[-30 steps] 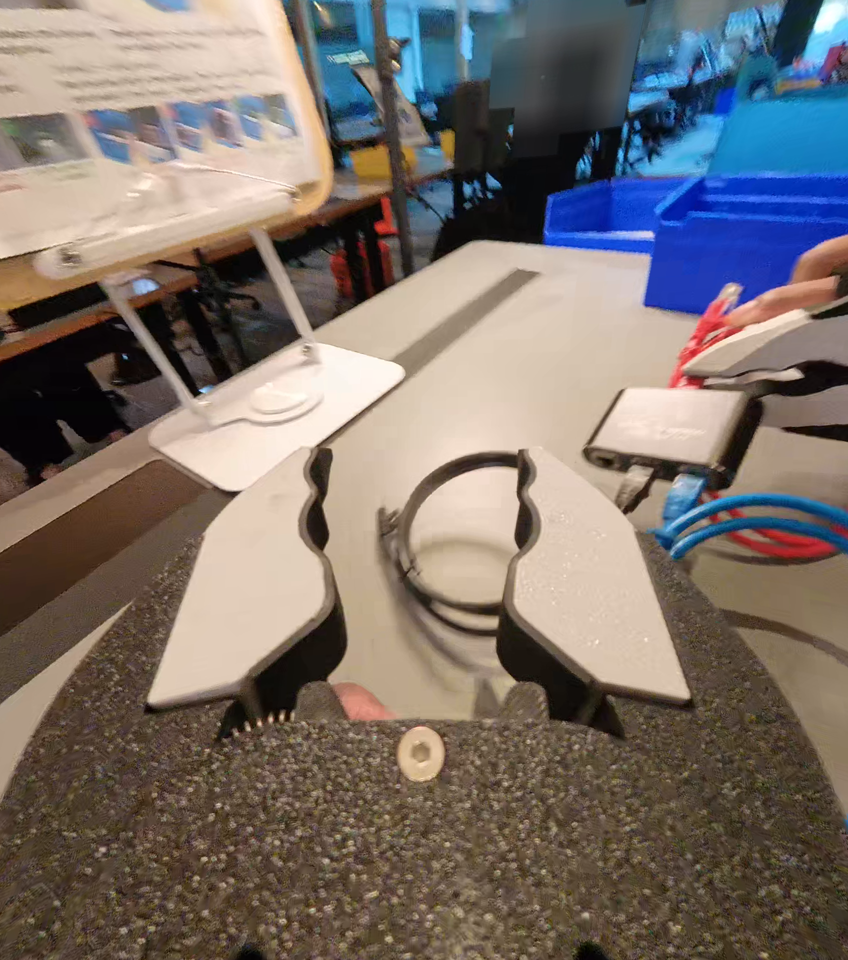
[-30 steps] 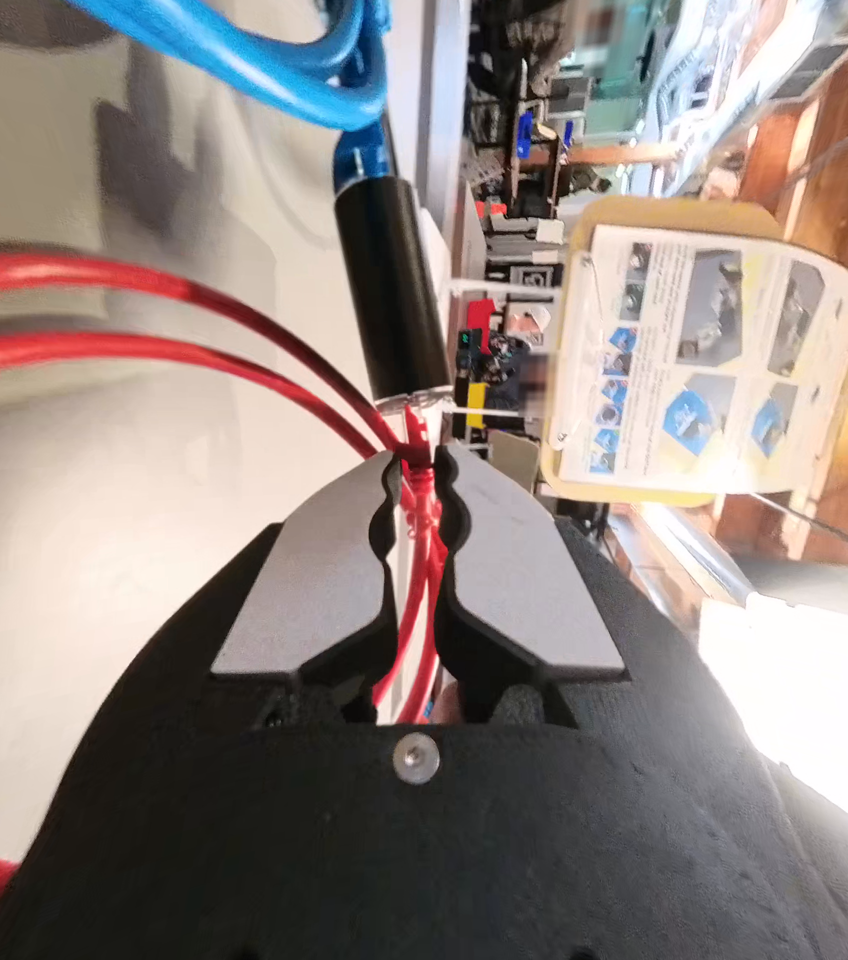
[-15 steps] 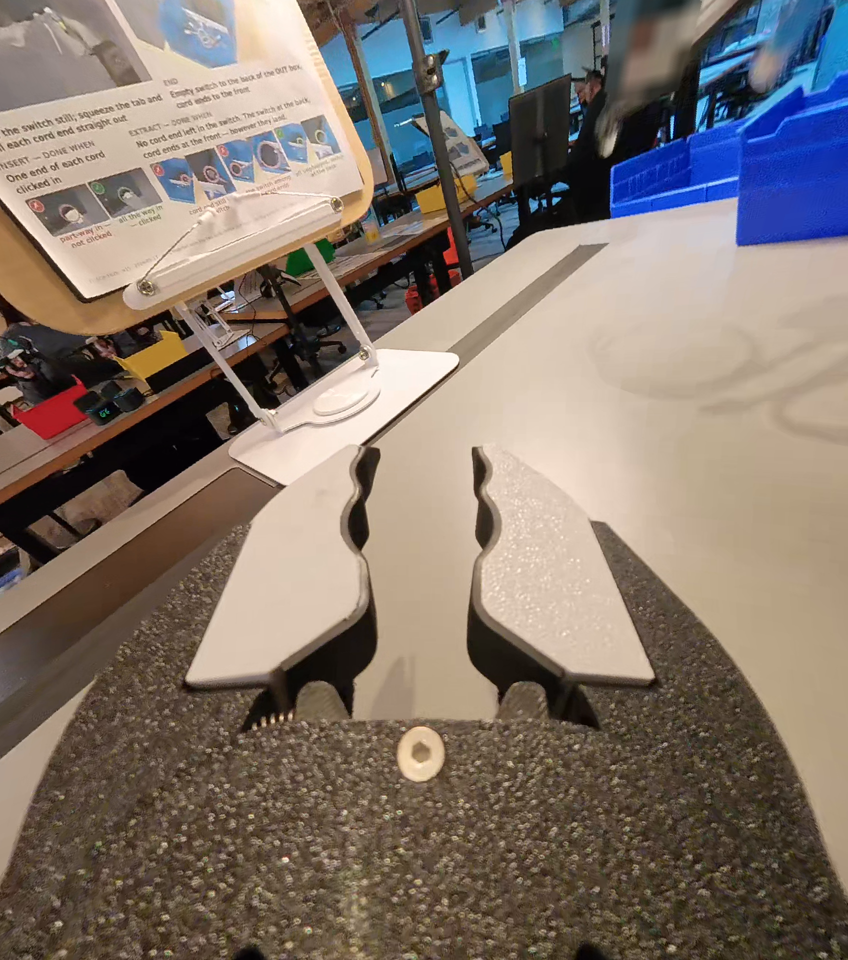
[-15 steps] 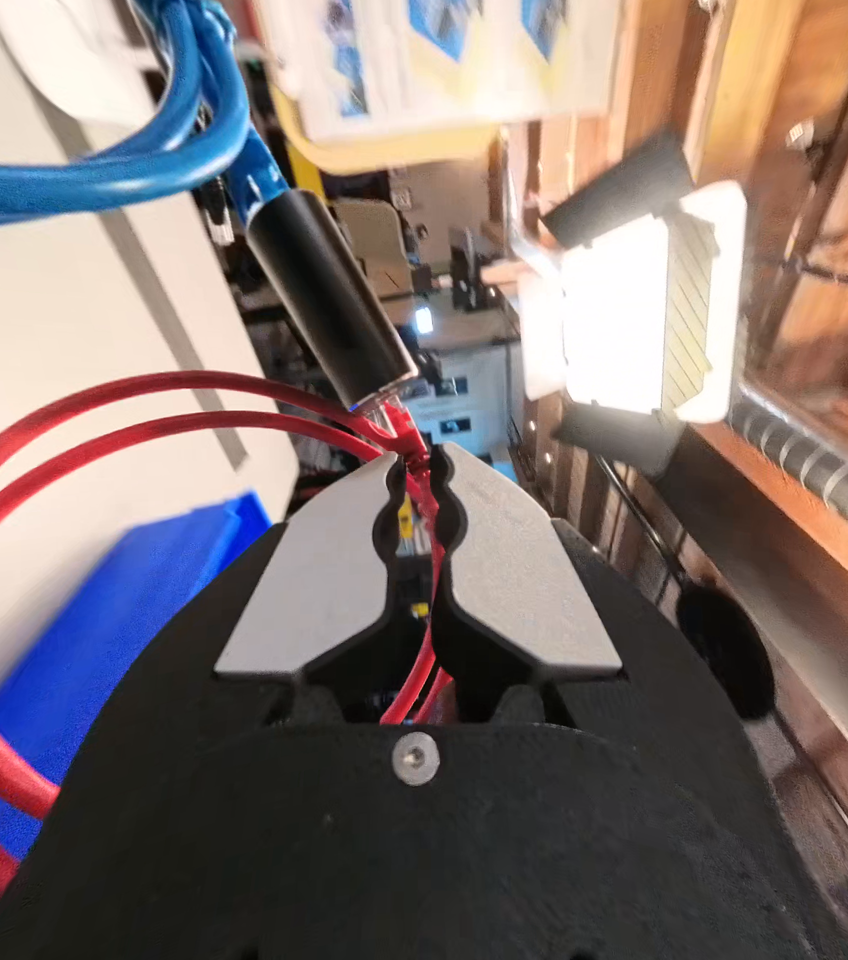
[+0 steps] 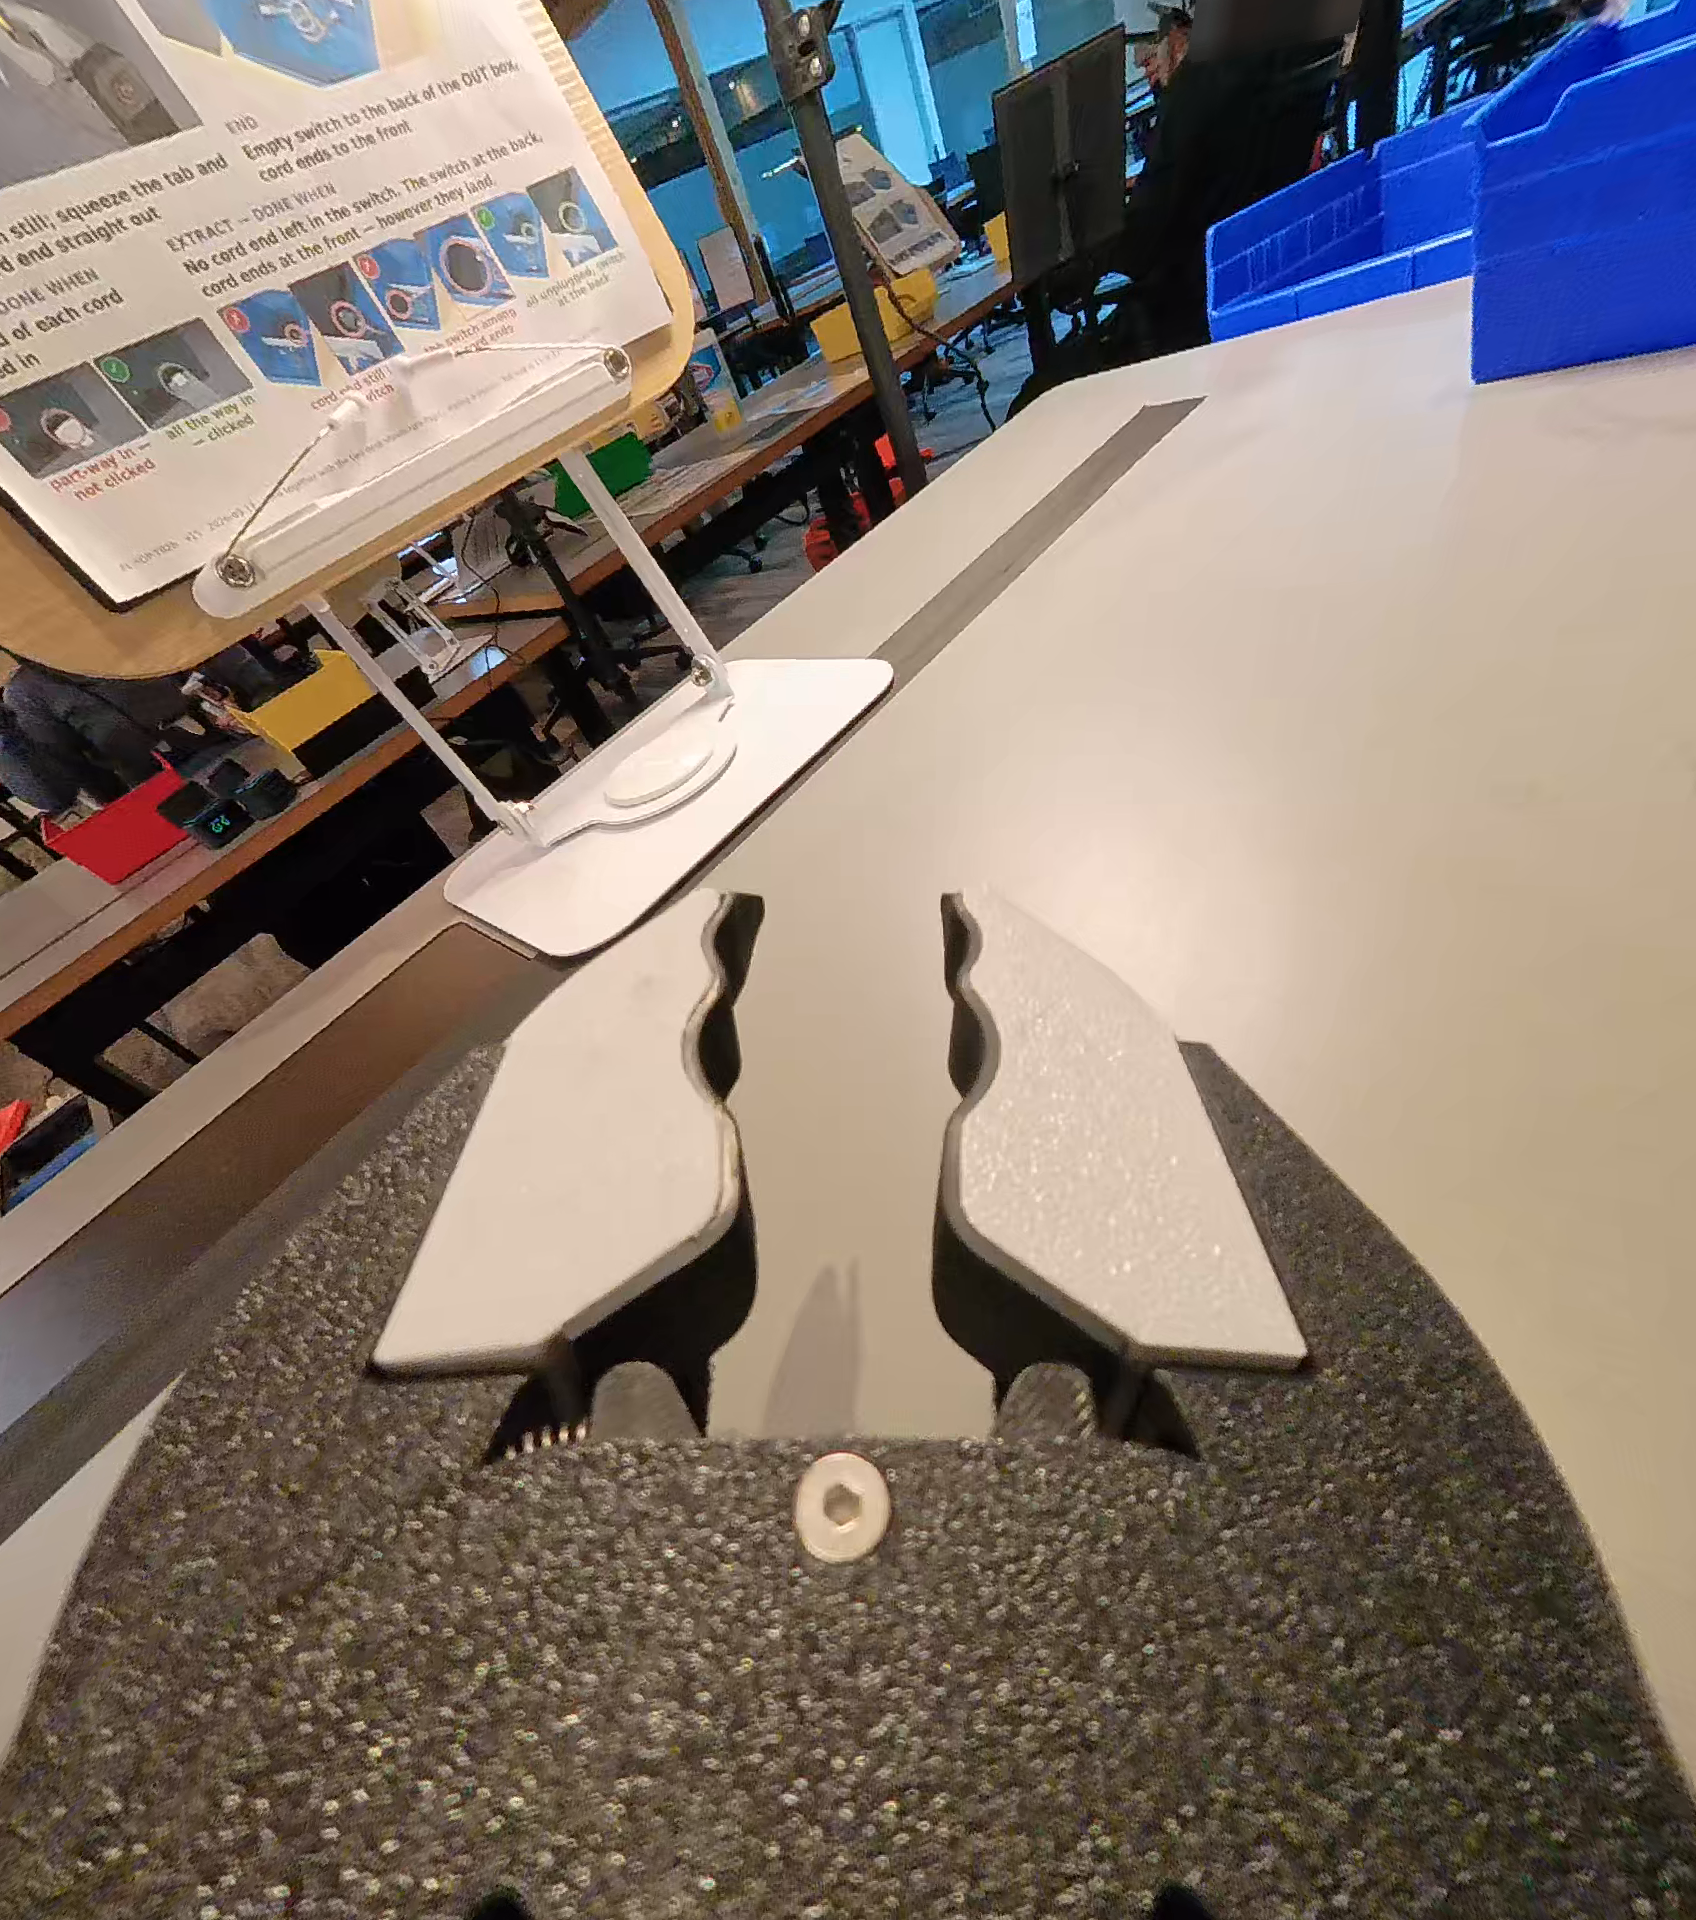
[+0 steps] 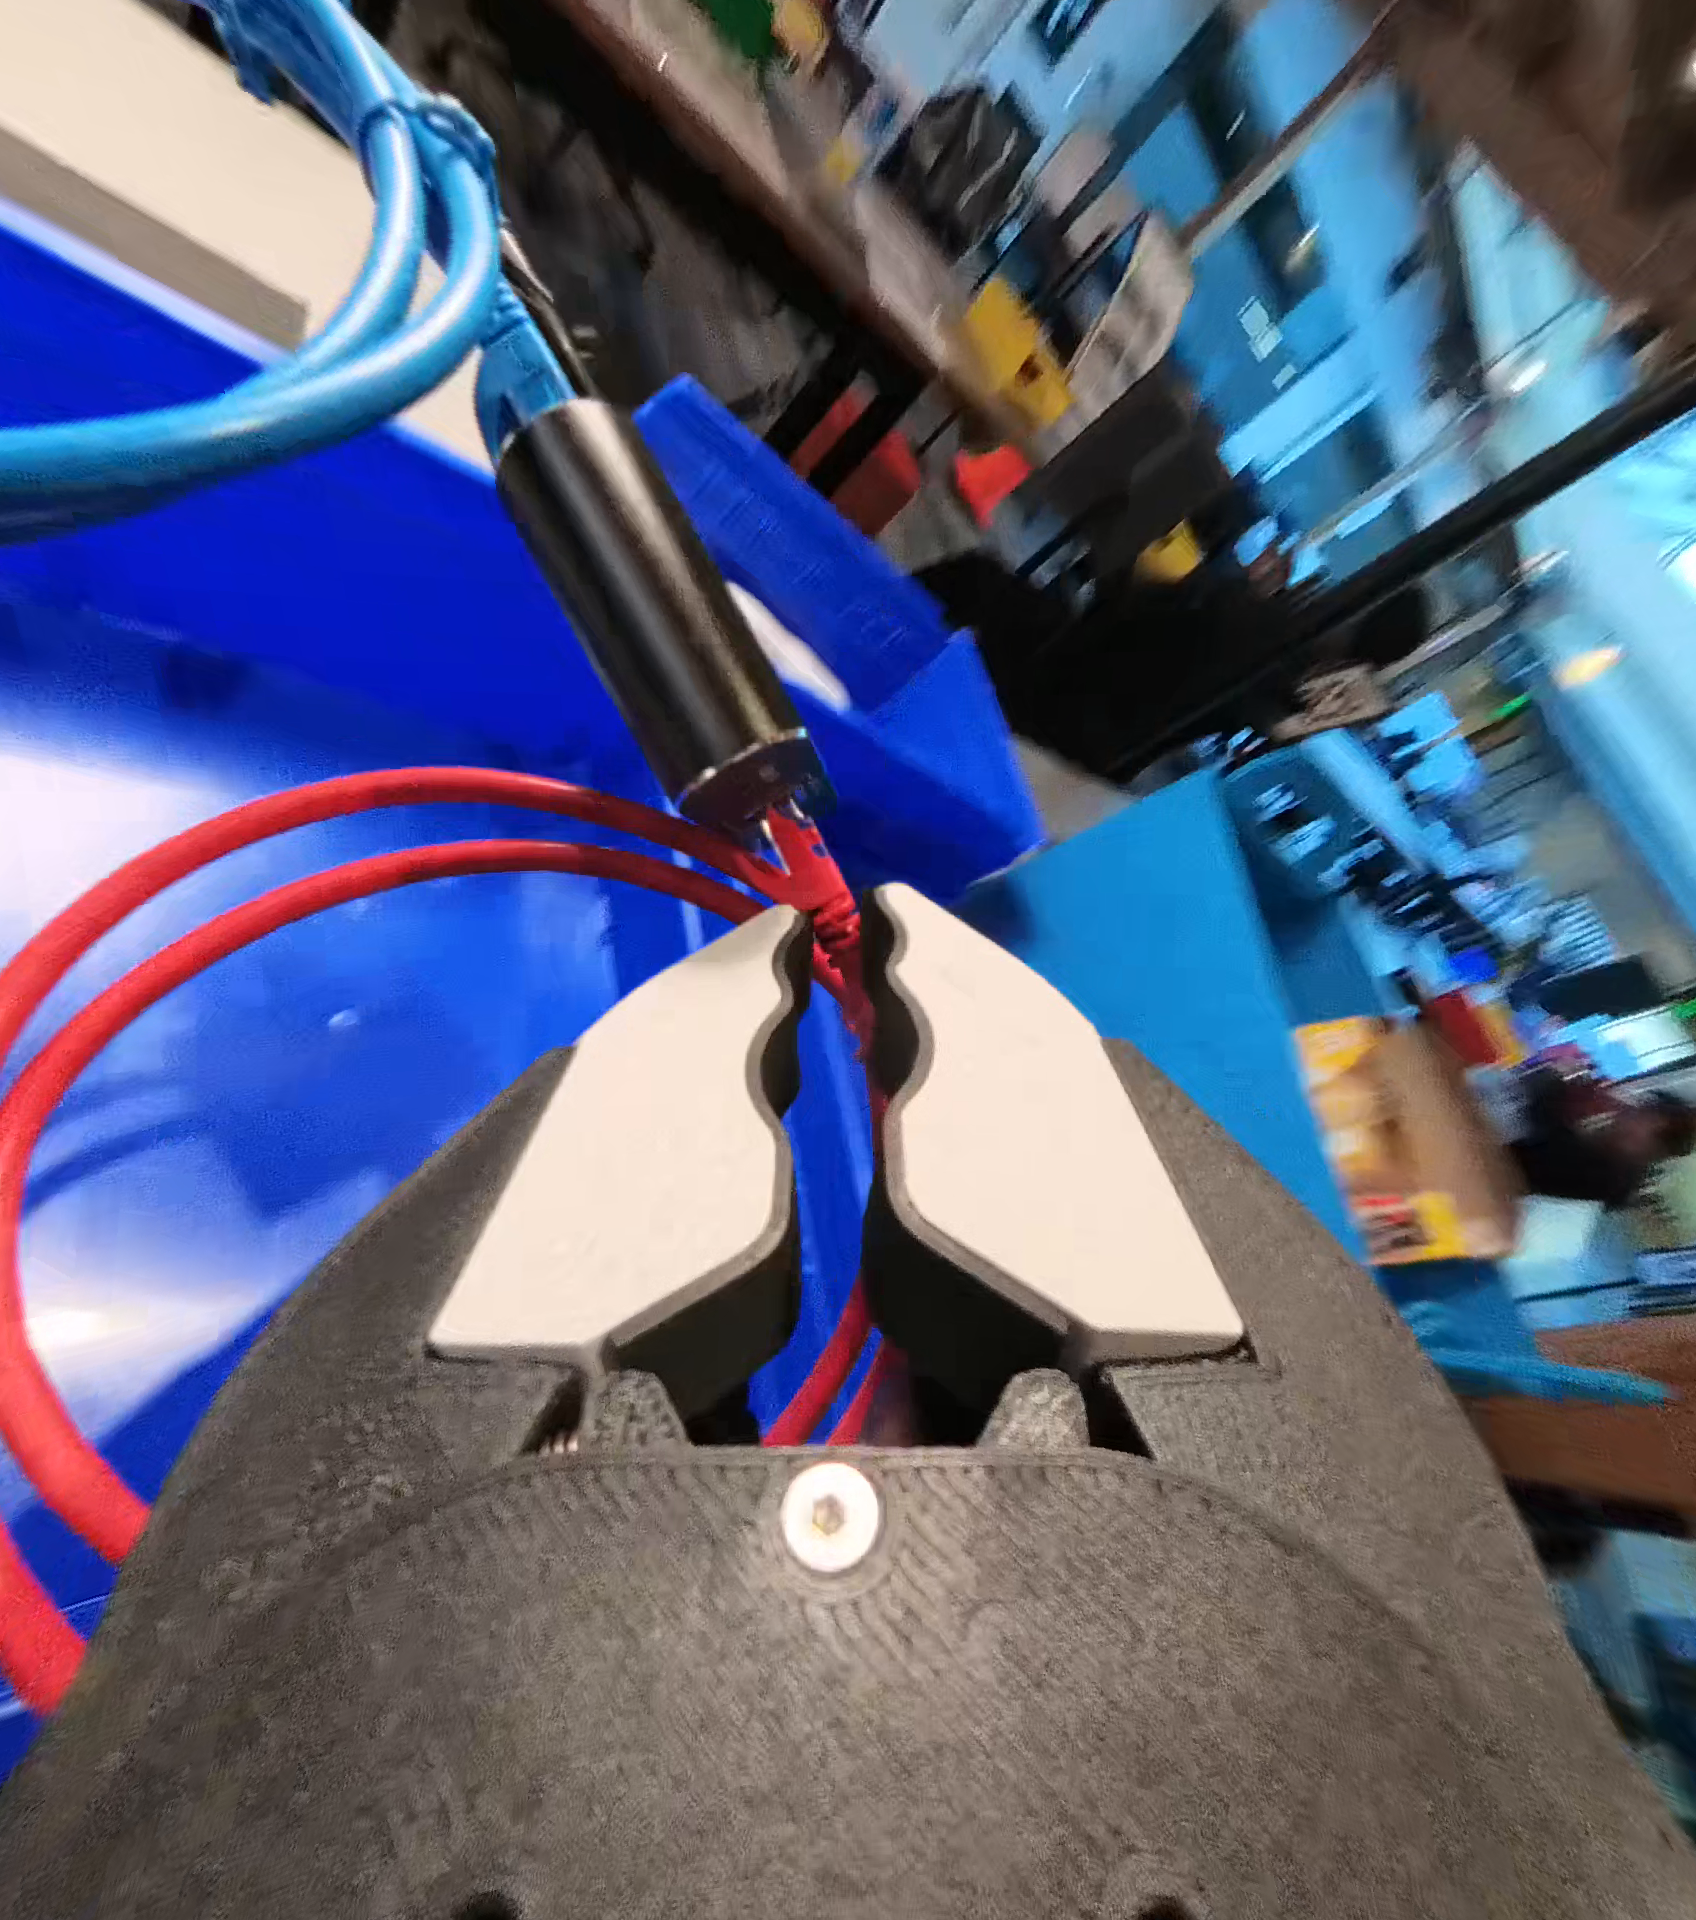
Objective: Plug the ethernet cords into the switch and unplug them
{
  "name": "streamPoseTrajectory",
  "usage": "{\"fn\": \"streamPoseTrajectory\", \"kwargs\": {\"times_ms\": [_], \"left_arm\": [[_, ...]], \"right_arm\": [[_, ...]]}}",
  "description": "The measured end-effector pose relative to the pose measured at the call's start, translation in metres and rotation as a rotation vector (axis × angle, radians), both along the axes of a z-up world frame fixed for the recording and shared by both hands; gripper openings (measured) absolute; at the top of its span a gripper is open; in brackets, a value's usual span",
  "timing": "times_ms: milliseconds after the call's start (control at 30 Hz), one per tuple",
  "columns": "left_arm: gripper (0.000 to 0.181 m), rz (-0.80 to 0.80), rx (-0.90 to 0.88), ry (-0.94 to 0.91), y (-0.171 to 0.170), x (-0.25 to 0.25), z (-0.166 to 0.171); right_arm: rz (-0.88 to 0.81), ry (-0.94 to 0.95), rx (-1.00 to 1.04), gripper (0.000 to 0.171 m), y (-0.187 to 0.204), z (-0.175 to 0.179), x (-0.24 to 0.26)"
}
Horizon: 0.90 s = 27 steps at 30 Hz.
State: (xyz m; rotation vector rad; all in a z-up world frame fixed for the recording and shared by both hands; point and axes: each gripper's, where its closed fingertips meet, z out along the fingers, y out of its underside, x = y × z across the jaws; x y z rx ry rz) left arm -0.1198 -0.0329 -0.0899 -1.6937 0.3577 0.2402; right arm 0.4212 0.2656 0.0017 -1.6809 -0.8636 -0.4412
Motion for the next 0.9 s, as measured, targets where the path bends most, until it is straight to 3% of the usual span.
{"fn": "streamPoseTrajectory", "kwargs": {"times_ms": [167, 267, 433, 567, 767, 900], "left_arm": [[0.036, 0.0, -0.004, 0.005, -0.005, 0.006, -0.001], [0.036, -0.001, -0.012, 0.01, -0.008, 0.009, -0.002], [0.037, 0.005, -0.008, -0.012, -0.018, 0.015, -0.001], [0.047, -0.029, -0.035, -0.119, -0.028, 0.027, 0.0], [0.059, -0.057, -0.081, -0.195, -0.051, 0.055, -0.003], [0.077, 0.02, -0.077, -0.155, -0.078, 0.071, -0.005]], "right_arm": [[-0.011, -0.046, -0.258, 0.011, 0.005, -0.079, -0.002], [0.017, -0.021, -0.393, 0.011, 0.004, -0.107, -0.006], [0.118, 0.176, -0.355, 0.018, -0.008, -0.068, -0.01], [0.339, 0.304, -0.341, 0.027, -0.044, -0.041, -0.034], [0.542, 0.461, -0.313, 0.035, -0.102, -0.041, -0.063], [0.615, 0.542, -0.268, 0.042, -0.123, -0.04, -0.068]]}}
